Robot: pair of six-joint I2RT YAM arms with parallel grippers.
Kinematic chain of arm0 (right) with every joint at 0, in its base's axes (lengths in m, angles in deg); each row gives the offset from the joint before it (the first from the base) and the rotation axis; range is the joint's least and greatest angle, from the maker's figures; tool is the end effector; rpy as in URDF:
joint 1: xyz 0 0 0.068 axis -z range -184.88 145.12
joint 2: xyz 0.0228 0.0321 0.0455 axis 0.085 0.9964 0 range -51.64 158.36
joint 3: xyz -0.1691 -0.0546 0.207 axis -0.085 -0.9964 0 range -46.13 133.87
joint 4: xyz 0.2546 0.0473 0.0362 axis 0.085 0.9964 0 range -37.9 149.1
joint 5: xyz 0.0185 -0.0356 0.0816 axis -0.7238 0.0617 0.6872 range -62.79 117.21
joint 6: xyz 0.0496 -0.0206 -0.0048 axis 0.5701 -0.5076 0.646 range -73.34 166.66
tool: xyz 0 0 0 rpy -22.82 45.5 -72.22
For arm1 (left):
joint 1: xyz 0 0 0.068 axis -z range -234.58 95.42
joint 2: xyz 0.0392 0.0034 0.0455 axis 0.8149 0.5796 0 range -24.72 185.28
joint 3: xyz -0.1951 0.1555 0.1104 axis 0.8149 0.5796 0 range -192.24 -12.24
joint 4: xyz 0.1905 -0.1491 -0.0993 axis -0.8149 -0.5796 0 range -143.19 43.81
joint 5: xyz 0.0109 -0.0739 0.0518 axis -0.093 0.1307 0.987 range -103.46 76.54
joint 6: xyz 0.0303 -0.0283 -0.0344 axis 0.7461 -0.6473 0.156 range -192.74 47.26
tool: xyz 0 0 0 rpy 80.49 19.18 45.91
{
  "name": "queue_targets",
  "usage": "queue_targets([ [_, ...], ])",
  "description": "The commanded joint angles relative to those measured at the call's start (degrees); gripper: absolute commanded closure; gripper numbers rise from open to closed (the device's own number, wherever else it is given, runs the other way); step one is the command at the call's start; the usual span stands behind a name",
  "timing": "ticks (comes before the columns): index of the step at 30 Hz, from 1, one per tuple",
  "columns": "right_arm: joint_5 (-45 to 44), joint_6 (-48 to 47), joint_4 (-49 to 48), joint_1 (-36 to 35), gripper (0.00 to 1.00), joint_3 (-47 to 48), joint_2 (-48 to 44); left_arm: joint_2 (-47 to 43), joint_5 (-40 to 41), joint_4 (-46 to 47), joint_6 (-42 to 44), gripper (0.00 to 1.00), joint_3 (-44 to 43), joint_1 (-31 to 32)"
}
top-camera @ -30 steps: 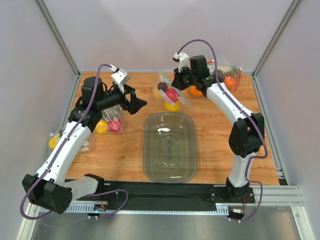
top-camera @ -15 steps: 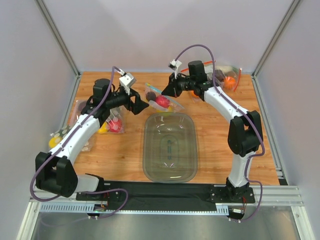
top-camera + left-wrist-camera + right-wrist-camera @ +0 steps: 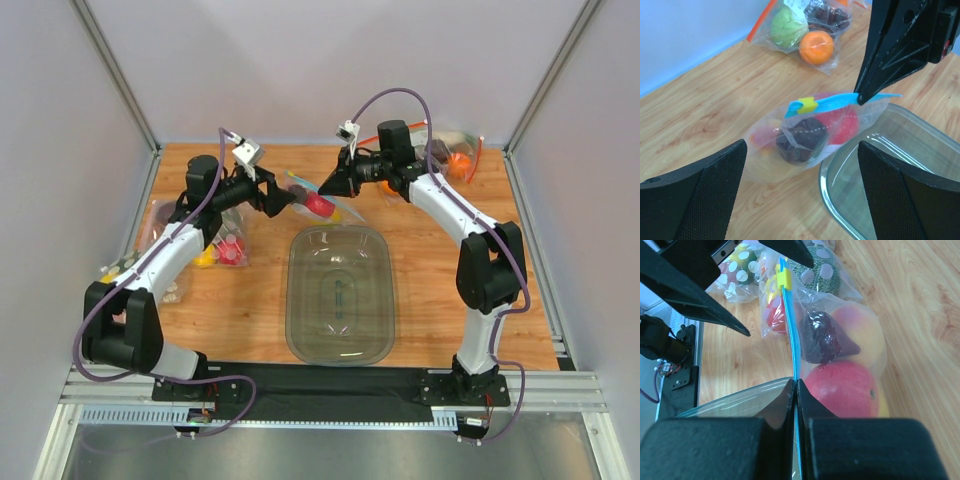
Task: Open the zip-top bag and remove the fake food
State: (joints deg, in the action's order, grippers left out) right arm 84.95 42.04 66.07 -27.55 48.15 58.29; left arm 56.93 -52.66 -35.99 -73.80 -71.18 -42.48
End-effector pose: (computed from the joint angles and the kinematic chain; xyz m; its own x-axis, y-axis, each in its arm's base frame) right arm 0.3972 0.1986 0.3074 -0.3833 -0.2067 -0.9002 -0.9179 0.1932 0.3465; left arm 0.3179 -0.0912 0.3135 -0.2260 0.0338 -0.9735 0.7616 0.6293 -0.1549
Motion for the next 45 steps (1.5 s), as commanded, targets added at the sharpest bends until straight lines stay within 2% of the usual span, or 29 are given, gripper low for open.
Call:
queue_targets([
  [1,4.0,-1.4,-0.1,0.4,1.0,2.2,-2.8,1.1,-2.5,7.7,-1.4,0.02,0.0,-0.4],
  [10,6.6,-2.5,4.0,0.3,1.0,4.2,-2.3,2.4,-4.1,11.8,-3.5,0.06,0.7,-0.4],
  [11,6.7,-2.5,3.9,0.3,1.0,4.2,-2.3,2.6,-4.5,12.0,-3.9,0.1,0.7,-0.5],
  [12,6.5,-2.4,3.9,0.3,1.0,4.1,-2.2,3.1,-5.4,12.6,-4.2,0.25,0.7,-0.4],
  [15,6.4,-2.1,4.0,0.3,1.0,4.5,-2.0,3.7,-6.8,13.0,-5.3,0.43,1.0,-0.4],
  [20,4.6,-1.2,3.4,0.4,1.0,5.3,-1.5,3.6,-7.6,12.6,-5.4,0.61,2.2,-0.4],
  [22,2.9,-0.9,3.5,0.4,1.0,5.7,-0.9,3.5,-8.3,11.3,-5.2,0.76,2.2,-0.4],
  [23,2.5,-0.8,3.6,0.4,1.0,6.2,-0.8,3.5,-8.4,10.3,-4.8,0.89,1.9,-0.5],
  [25,1.2,-0.8,3.9,0.4,1.0,6.7,-0.2,3.5,-8.6,9.9,-4.7,0.99,2.1,-0.4],
  [30,-2.2,-2.0,5.0,-0.4,1.0,8.7,1.7,2.8,-7.0,10.4,-5.1,1.0,2.9,-0.5],
  [32,-4.1,-2.1,4.9,-1.0,0.99,8.9,2.5,2.5,-4.1,9.3,-4.9,1.0,3.1,-0.4],
  [35,-9.4,-2.9,3.7,-1.8,0.84,8.6,3.0,1.1,-0.1,7.3,-4.0,1.0,3.9,-0.4],
  [36,-10.6,-3.0,3.3,-2.1,0.73,8.6,3.3,0.4,1.7,6.9,-3.8,1.0,4.0,-0.4],
  [39,-12.6,-3.2,2.5,-3.1,0.59,9.7,4.0,-0.3,4.1,4.4,-2.7,1.0,4.0,-0.4],
  [45,-19.1,-7.9,2.6,-8.9,0.55,12.6,3.7,-1.3,5.5,1.8,-1.8,1.0,4.2,-0.4],
])
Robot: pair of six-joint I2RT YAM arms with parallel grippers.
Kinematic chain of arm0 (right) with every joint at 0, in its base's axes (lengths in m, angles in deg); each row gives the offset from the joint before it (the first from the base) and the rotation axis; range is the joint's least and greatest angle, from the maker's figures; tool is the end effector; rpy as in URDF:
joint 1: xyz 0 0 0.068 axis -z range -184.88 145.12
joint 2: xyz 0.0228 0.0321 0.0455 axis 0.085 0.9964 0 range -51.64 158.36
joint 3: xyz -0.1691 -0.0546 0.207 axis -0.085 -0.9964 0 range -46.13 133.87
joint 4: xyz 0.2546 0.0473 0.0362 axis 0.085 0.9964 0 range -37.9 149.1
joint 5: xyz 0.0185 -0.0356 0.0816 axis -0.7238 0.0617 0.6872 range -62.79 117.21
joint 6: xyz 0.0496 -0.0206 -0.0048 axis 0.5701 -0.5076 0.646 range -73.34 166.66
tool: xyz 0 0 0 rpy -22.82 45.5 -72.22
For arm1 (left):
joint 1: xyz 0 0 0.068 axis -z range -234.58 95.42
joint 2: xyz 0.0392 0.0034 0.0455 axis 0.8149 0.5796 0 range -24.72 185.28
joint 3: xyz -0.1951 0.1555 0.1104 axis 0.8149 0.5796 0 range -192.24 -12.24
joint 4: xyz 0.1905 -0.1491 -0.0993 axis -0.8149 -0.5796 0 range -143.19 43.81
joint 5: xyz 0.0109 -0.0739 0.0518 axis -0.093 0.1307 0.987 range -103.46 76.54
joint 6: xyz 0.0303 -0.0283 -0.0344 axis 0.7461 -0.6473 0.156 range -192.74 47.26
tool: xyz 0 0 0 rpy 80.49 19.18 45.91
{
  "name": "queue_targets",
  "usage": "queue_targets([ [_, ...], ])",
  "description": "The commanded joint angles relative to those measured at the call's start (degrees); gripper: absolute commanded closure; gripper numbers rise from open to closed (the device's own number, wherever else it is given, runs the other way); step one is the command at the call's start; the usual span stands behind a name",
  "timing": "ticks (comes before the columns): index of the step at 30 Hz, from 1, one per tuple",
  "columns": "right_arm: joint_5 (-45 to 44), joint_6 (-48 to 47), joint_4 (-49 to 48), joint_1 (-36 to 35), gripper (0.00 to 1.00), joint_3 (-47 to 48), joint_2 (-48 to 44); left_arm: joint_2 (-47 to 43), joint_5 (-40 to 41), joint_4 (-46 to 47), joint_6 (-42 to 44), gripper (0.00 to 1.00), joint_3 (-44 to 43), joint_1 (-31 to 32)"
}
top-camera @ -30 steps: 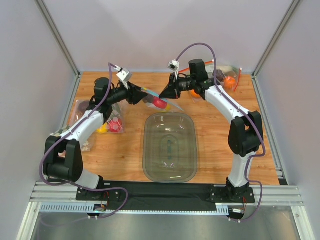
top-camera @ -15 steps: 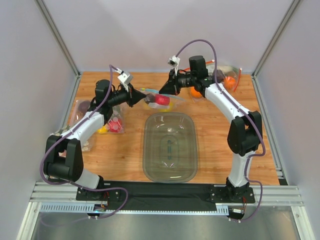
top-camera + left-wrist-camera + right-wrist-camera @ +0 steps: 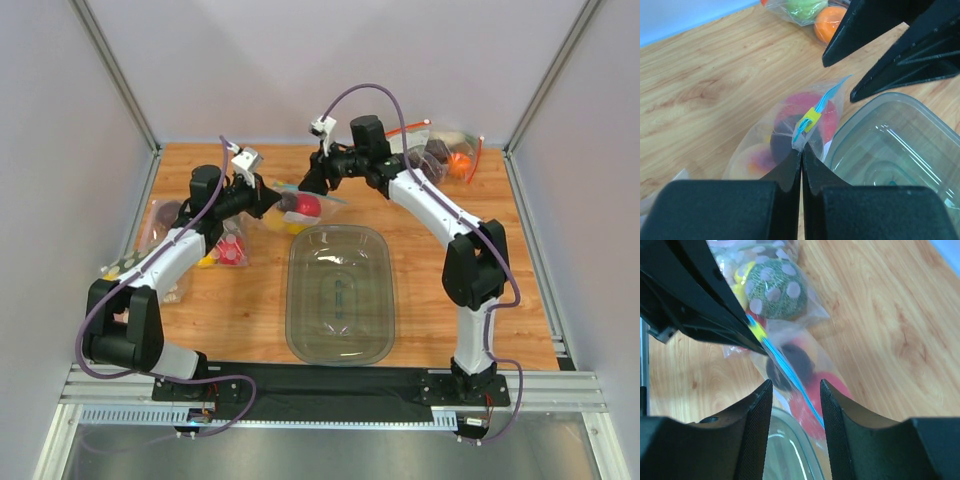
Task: Open the zip-top bag and remove the fake food
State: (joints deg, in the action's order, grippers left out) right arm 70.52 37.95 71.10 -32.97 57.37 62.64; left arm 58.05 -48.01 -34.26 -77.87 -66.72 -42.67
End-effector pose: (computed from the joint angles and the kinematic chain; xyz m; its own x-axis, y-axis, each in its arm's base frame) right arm 0.4007 0.2416 0.3176 -0.3016 -0.2859 -0.9095 -0.9242 0.3220 0.2052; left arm 0.3188 -0.0879 0.2831 -0.3373 -0.0041 -0.9414 0.6749 0.6961 -0.2449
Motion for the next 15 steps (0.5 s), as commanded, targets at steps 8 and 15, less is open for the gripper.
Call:
queue_targets([
  [8,-7.8,-8.7,-7.6,-8.2,0.55,-1.4,-1.5,-3.1,-0.7,-4.1,4.6,1.0,-0.9,-0.2],
  [15,-8.6,-9.5,-10.9,-8.8,0.59,-3.3,-2.4,-3.6,-1.3,-5.8,5.0,1.0,-1.2,-0.3],
])
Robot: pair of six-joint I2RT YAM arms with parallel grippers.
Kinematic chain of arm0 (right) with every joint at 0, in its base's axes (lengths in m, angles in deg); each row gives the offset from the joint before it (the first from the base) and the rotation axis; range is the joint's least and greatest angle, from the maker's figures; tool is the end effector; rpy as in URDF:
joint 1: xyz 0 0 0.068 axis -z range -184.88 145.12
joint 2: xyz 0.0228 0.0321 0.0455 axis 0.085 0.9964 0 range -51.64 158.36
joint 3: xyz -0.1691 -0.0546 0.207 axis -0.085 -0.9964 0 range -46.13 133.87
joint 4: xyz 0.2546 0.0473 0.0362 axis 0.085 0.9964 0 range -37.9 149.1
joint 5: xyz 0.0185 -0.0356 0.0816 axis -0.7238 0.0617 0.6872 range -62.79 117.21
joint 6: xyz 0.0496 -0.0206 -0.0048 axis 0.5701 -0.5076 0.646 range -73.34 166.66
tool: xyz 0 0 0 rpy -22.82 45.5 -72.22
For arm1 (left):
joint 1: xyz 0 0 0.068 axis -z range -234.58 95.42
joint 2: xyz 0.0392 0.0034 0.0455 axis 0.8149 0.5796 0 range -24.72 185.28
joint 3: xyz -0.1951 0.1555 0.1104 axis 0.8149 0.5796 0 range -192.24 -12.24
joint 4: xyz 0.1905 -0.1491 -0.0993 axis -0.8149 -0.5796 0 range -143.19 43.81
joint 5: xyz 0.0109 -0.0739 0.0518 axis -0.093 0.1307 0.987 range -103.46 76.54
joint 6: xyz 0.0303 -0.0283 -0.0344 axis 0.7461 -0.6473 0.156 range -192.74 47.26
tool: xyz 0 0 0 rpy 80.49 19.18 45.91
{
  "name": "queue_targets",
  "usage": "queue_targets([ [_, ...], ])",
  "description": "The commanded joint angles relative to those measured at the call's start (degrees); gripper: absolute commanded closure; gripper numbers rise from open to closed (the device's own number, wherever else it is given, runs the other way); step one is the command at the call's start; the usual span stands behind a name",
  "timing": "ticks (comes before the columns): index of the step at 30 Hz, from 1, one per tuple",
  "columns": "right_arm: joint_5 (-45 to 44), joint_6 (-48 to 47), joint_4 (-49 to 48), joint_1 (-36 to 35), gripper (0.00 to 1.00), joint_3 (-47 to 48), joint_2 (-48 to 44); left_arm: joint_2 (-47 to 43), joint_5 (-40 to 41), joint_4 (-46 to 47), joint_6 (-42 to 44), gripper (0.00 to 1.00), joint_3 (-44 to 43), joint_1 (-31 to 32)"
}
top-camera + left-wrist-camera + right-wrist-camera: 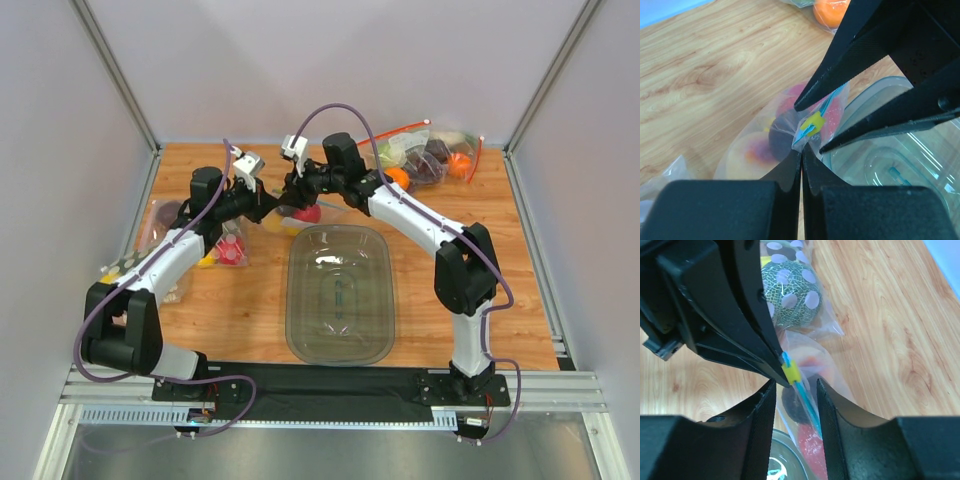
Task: Open the zip-top bag and remove the fake food
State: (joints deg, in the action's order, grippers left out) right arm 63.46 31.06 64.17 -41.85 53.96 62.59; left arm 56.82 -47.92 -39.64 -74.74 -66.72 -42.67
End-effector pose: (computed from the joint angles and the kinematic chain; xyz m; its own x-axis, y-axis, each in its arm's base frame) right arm 0.3650 0.3012 0.3072 -0.0954 -0.3433 -0.9344 -0.9703 0.2419 0.0102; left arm 0.3123 -0.0865 0.2805 -0.3667 0.0480 -0.9291 0.6762 0.6996 -0.2308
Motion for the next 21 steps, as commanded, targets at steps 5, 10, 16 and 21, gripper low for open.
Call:
queue_targets([
  [5,-2.7,-2.9,-5.0,0.1,0.64,0.1,-2.1,-2.1,-1.7,-1.4,3.3,1.0,-1.3,-0.2],
  [10,-2.7,-3.0,-5.6,-0.1,0.64,0.7,-2.0,-2.0,-1.7,-2.1,3.7,1.0,-1.6,-0.2],
  [16,-1.8,-3.6,-4.2,-1.0,0.65,1.9,-1.5,-1.5,-1.8,-3.0,4.2,1.0,-2.1,-0.2],
  [21,-0.8,-4.0,-3.4,-1.7,0.67,2.2,-1.3,-1.2,-2.1,-3.1,4.2,1.0,-2.4,-0.3],
])
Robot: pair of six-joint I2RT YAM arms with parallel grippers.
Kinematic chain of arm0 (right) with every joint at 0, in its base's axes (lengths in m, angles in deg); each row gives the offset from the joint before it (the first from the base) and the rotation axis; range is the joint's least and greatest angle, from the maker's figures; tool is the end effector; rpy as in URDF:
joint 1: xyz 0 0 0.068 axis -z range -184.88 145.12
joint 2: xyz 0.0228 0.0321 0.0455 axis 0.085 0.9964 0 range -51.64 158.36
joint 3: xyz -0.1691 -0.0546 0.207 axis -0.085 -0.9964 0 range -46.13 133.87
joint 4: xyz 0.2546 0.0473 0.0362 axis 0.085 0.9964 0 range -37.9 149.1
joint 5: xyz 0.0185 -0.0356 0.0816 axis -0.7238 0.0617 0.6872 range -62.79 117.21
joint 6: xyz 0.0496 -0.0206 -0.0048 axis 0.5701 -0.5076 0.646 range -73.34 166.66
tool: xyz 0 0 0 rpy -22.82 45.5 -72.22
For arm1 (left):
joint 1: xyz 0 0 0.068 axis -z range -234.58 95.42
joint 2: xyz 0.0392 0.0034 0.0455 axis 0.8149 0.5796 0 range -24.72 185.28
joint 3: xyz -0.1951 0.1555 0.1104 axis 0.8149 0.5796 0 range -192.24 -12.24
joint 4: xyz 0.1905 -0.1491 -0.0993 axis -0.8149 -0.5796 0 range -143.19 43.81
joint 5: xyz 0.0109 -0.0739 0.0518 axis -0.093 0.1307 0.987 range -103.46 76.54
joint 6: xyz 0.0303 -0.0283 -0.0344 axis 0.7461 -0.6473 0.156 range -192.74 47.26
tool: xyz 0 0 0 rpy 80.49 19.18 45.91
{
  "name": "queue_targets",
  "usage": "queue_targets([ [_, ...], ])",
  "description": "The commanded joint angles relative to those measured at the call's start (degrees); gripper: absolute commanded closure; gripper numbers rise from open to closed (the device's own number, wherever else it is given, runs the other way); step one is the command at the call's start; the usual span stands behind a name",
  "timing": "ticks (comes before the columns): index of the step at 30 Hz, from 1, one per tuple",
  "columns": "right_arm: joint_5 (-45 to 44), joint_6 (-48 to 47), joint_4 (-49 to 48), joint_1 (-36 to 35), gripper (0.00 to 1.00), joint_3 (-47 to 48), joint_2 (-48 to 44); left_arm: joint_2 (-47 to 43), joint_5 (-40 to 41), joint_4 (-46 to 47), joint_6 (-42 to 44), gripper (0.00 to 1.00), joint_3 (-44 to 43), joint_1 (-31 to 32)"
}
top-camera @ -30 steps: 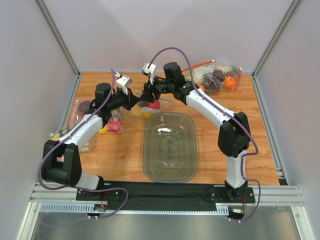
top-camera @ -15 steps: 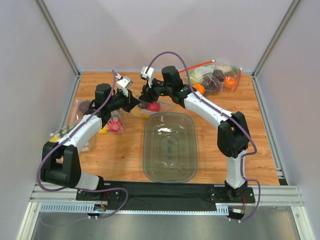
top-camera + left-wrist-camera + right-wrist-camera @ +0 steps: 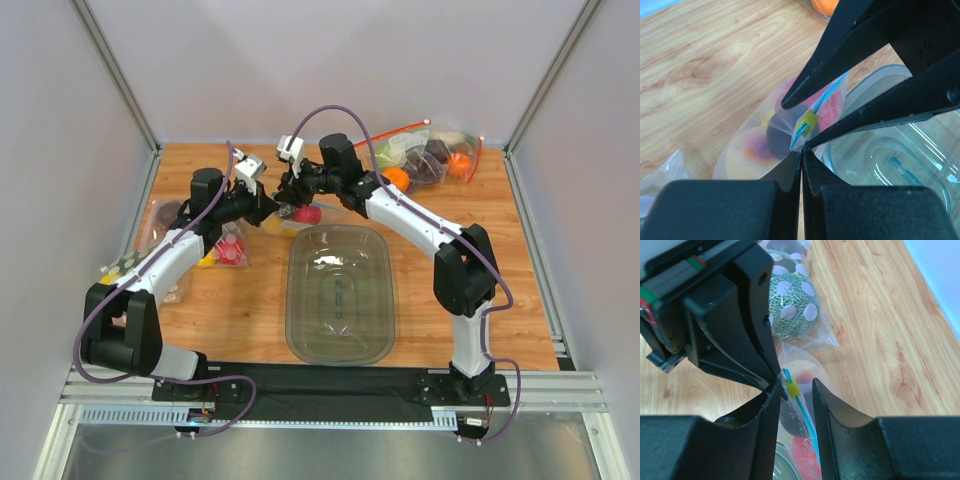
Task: Open the zip-top bag and remove the fake food
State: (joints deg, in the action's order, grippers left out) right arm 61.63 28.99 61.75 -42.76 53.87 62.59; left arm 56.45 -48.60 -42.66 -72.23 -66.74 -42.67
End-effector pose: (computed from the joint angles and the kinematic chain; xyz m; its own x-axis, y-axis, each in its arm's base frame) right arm 0.3627 0.3077 0.3103 -0.0268 -0.3381 -0.9407 -0.9683 0.2426 -0.0596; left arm 0.3090 -0.0861 0.2776 -0.3784 0.0873 -0.9215 0.6899 0.6903 -0.2179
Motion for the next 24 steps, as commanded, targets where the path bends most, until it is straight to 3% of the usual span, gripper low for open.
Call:
queue_targets([
  [1,1.1,-2.0,-0.9,-1.0,0.67,2.2,-1.4,-0.7,-1.4,-0.1,1.6,1.0,-2.5,-0.3],
  [4,1.2,-2.4,-0.2,-1.3,0.7,2.4,-1.3,-0.7,-1.4,-0.1,1.6,1.0,-2.5,-0.2],
  [11,0.6,-3.8,2.2,-1.4,0.95,4.1,-0.6,-0.7,-1.1,-0.3,1.7,1.0,-2.4,-0.2],
  [17,-0.9,-5.3,3.5,-1.4,1.0,3.7,-0.3,-1.4,-0.4,-0.3,1.8,1.0,-2.2,-0.2],
  [18,-0.7,-5.3,3.7,-1.5,1.0,3.7,-0.2,-1.4,-0.4,0.2,1.7,0.91,-1.9,-0.3],
  [21,0.0,-5.0,3.7,-1.4,1.0,3.8,-0.2,-1.4,-1.9,1.6,1.3,0.78,-1.7,-0.2],
  [24,0.3,-4.9,3.9,-1.5,1.0,4.1,-0.2,-1.0,-3.4,2.5,1.2,0.73,-1.9,-0.3],
])
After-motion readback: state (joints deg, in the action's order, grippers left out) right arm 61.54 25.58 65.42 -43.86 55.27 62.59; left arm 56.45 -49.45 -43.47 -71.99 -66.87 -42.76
